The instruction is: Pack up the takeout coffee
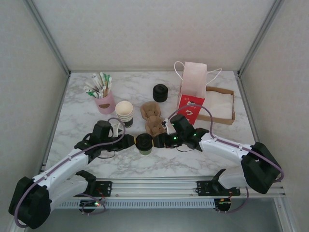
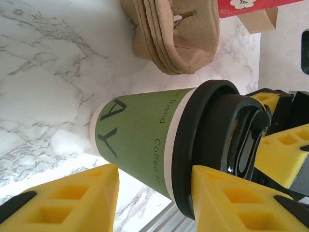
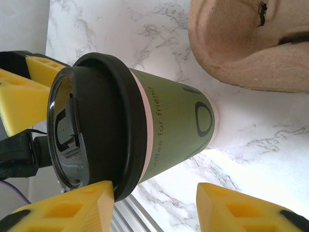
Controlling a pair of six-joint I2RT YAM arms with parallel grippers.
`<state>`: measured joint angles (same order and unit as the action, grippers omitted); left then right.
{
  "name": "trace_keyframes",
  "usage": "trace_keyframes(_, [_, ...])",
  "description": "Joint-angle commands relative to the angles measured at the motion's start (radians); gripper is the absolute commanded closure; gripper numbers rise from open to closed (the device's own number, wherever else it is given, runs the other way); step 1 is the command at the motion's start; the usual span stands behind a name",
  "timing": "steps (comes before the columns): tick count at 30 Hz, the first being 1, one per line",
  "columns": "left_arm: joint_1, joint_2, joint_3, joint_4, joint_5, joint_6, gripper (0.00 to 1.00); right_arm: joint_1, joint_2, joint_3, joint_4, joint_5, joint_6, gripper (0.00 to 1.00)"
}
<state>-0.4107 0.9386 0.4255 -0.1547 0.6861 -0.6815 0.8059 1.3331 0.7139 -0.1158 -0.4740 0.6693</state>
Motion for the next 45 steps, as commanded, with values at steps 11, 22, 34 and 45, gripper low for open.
trace_keyframes(11, [-0.011,-0.049,-0.039,-0.018,0.000,-0.027,0.58,0.009,0.058,0.029,-0.027,0.020,-0.015,0.52])
trace_keyframes(22, [-0.010,-0.099,0.010,-0.066,-0.056,-0.032,0.56,0.008,-0.006,0.067,-0.102,0.048,-0.029,0.51])
trace_keyframes(34, [0.001,-0.179,0.260,-0.221,-0.157,-0.028,0.14,0.009,-0.200,0.246,-0.443,0.196,-0.124,0.15])
trace_keyframes(45, [-0.003,-0.181,0.487,-0.303,-0.271,-0.084,0.00,0.009,-0.372,0.370,-0.730,0.268,-0.146,0.01])
